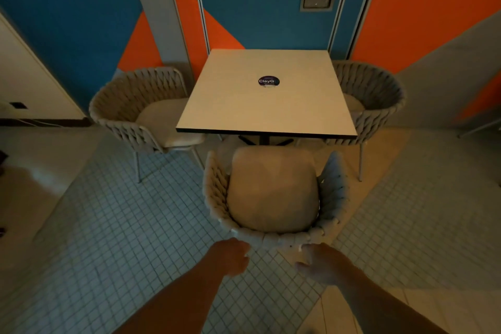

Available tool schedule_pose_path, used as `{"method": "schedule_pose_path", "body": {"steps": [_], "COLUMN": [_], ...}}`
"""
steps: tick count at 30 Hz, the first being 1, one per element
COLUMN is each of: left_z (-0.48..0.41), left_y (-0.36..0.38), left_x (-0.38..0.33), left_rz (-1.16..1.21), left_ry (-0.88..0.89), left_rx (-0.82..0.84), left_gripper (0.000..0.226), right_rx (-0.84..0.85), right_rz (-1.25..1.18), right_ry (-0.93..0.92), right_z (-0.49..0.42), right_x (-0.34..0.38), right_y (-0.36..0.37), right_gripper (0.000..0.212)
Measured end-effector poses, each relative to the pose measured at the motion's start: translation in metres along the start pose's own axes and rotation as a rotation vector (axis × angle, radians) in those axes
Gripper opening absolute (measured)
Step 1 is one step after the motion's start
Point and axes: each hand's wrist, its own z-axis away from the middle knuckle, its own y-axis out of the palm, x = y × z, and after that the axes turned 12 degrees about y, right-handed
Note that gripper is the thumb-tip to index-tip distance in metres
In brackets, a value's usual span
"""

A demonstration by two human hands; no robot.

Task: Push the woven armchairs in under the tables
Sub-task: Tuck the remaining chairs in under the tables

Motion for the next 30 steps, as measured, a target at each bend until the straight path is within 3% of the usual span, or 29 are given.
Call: {"method": "schedule_pose_path", "body": {"steps": [13,16,21,27,30], "left_z": [0.029,0.03,0.034,0.053,0.072], "left_y": [0.008,0.006,0.007,0.031,0.042], "left_x": [-0.016,-0.019,-0.032,-0.035,-0.026], "left_rz": [0.131,0.16,0.211,0.332,0.424], "left_ry": [-0.002,-0.016,-0.071,-0.207,-0.298], "left_rx": [-0.099,-0.136,-0.209,-0.273,-0.326], "left_gripper": [0.061,0.052,0.054,0.063,0.058], "right_rx": [0.001,-0.008,-0.005,0.081,0.145], "right_rz": [-0.128,-0.106,-0.106,-0.08,-0.065], "right_ry": [-0.076,-0.083,-0.136,-0.194,-0.216], "right_z": [0.051,0.053,0.044,0.019,0.015], "right_x": [0.029,0.031,0.025,0.033,0.053], "right_y": [-0.018,-0.022,-0.026,-0.015,-0.011], "right_gripper": [0.08,0.068,0.065,0.079,0.071]}}
